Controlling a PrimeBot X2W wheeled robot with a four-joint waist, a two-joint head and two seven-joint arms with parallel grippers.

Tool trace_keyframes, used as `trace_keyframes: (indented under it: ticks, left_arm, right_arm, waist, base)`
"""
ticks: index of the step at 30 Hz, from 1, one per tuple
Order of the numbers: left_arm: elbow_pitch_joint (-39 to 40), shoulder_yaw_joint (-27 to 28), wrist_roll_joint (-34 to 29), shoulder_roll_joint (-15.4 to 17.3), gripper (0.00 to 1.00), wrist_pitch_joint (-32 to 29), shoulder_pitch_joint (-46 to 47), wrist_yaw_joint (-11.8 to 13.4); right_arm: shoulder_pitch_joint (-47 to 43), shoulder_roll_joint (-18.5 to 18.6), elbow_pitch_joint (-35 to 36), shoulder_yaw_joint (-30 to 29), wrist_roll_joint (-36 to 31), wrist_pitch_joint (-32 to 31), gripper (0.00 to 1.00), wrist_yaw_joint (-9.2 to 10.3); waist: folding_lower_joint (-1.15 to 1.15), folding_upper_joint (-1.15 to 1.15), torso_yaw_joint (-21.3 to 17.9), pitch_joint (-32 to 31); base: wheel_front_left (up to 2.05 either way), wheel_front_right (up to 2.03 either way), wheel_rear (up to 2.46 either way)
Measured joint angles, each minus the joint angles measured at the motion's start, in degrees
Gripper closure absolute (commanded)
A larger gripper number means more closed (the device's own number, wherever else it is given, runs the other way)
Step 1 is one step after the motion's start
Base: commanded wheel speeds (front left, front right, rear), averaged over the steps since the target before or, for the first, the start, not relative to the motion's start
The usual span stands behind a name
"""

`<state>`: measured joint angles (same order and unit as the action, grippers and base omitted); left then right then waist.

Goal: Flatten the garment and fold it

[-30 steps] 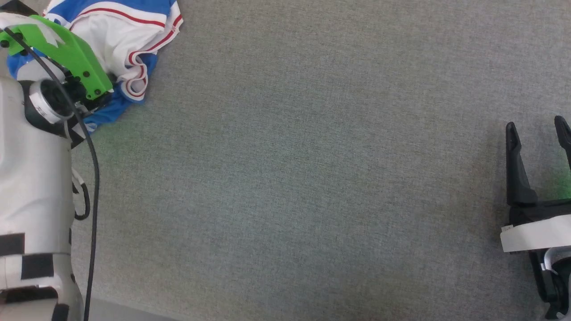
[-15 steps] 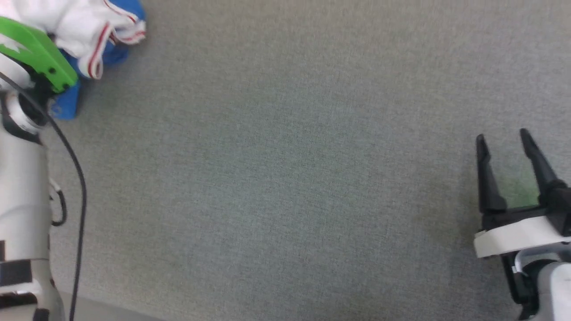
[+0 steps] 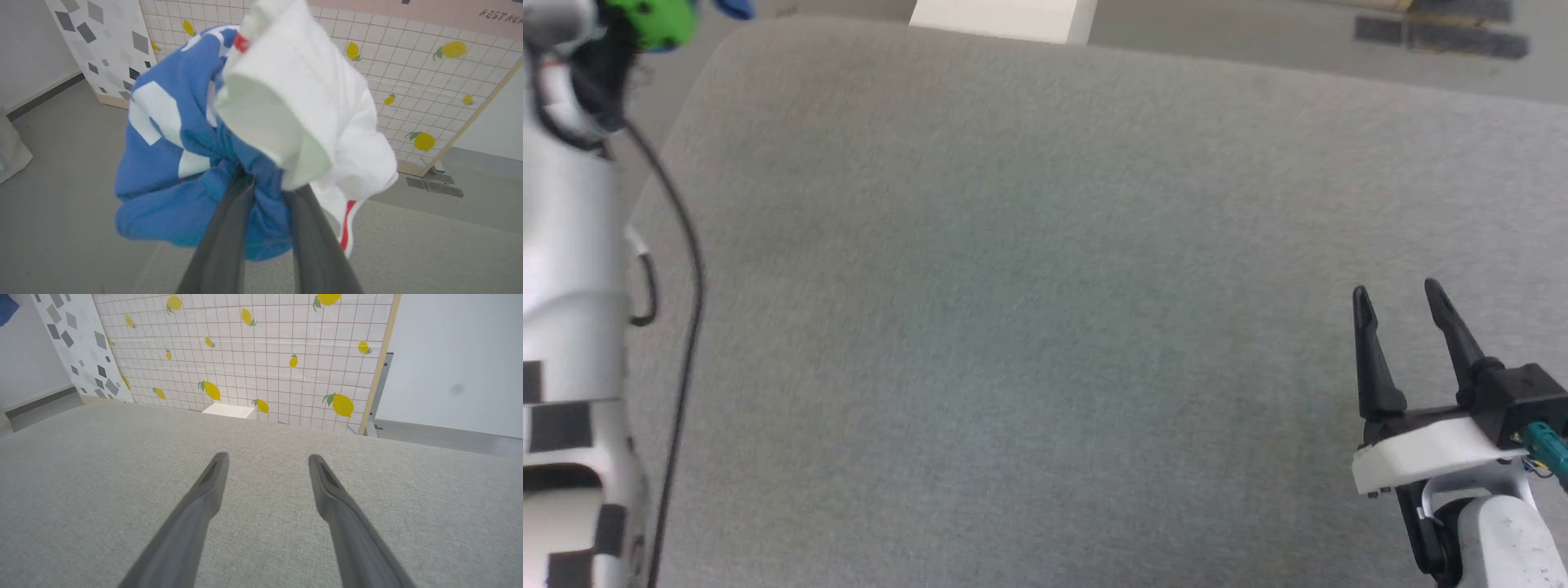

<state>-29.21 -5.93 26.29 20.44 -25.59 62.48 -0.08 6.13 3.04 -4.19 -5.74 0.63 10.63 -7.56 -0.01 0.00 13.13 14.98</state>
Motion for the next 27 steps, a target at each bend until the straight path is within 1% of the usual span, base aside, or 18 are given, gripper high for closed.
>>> trace_keyframes:
  ticks: [3,8,12,15,18,22,27]
  left_arm:
    - [0.07,-2.05,0.12,-2.04,1.0,-0.59,0.61,-1.44]
    - [0.02,-5.99,0.51,-6.23,1.0,-2.09,0.86,-3.33]
    - [0.66,-9.57,0.48,-10.51,1.0,-3.45,0.15,-3.48]
    - [1.21,-11.99,0.42,-12.59,1.0,-4.69,-1.27,-3.91]
    - [1.09,-14.14,0.35,-13.37,1.0,-6.66,-3.56,-3.99]
    - [-0.07,-17.28,-0.2,-13.43,1.0,-10.25,-6.96,-3.98]
    - [-1.87,-21.78,-2.03,-13.51,1.0,-14.78,-12.31,-4.17]
  right_arm:
    - [0.0,-0.08,-1.14,-0.18,0.75,0.56,0.0,0.0]
    - [0.01,-0.14,-2.8,-0.29,2.55,1.35,0.0,0.0]
    - [0.01,-0.13,-3.56,-0.93,3.0,1.75,0.0,0.0]
    - [0.03,-0.12,-4.03,-1.55,3.24,2.09,0.0,0.0]
    - [0.06,-0.11,-4.41,-2.16,3.48,2.36,0.0,0.0]
    - [0.24,-0.12,-5.11,-2.49,3.89,2.89,0.0,0.0]
    - [0.35,-0.12,-5.61,-2.69,4.11,3.26,0.0,0.0]
  waist:
    - [0.0,0.0,-1.6,-2.14]
    - [0.0,0.0,-5.67,-4.53]
    - [0.0,0.0,-9.57,-5.4]
    - [0.0,0.0,-12.53,-5.61]
    - [0.0,0.0,-15.32,-5.52]
    - [0.0,0.0,-18.62,-4.98]
    - [0.0,0.01,-21.14,-3.72]
  base:
    - [0.0,0.0,0.0]
    - [0.0,0.0,0.0]
    - [0.0,0.0,0.0]
    - [0.0,0.0,0.0]
    - [0.0,0.0,0.0]
    - [0.0,0.0,0.0]
    - [0.0,0.0,0.0]
